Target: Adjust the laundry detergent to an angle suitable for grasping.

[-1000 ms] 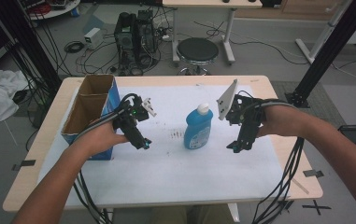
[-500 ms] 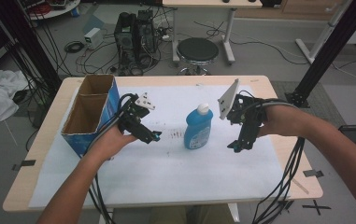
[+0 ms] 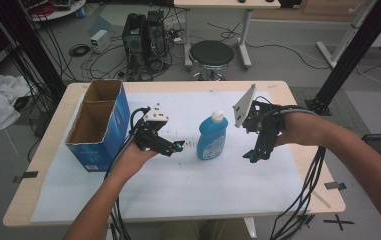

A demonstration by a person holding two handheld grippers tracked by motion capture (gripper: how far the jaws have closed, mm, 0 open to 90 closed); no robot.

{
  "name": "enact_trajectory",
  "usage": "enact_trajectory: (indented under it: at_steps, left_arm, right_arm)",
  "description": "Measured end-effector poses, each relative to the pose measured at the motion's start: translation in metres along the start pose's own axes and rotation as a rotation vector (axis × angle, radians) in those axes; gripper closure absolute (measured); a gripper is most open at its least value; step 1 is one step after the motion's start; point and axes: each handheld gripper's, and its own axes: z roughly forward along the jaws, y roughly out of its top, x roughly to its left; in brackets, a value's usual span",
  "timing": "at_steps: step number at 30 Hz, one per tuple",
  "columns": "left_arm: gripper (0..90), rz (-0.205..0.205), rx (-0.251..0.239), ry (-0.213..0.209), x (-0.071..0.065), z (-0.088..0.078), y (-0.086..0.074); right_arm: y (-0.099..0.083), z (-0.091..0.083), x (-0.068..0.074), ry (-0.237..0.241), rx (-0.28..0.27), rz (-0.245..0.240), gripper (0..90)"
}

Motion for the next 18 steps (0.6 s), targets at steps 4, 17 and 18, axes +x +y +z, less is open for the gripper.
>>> enact_trajectory:
  at_steps: [4,17,18]
  left_arm:
    - [5.9,-0.023,-0.072,0.003,-0.002,0.005,-0.004]
    - [5.9,-0.017,-0.175,-0.011,-0.017,0.034,-0.003]
    - [5.9,-0.017,-0.175,-0.013,-0.018,0.037,-0.002]
  right_arm:
    - [0.000,0.001,-0.001,0.001,0.003,0.000,1.9]
    - [-0.002,0.003,-0.005,0.007,-0.006,0.005,1.9]
    - [-0.002,0.003,-0.005,0.007,-0.006,0.005,1.9]
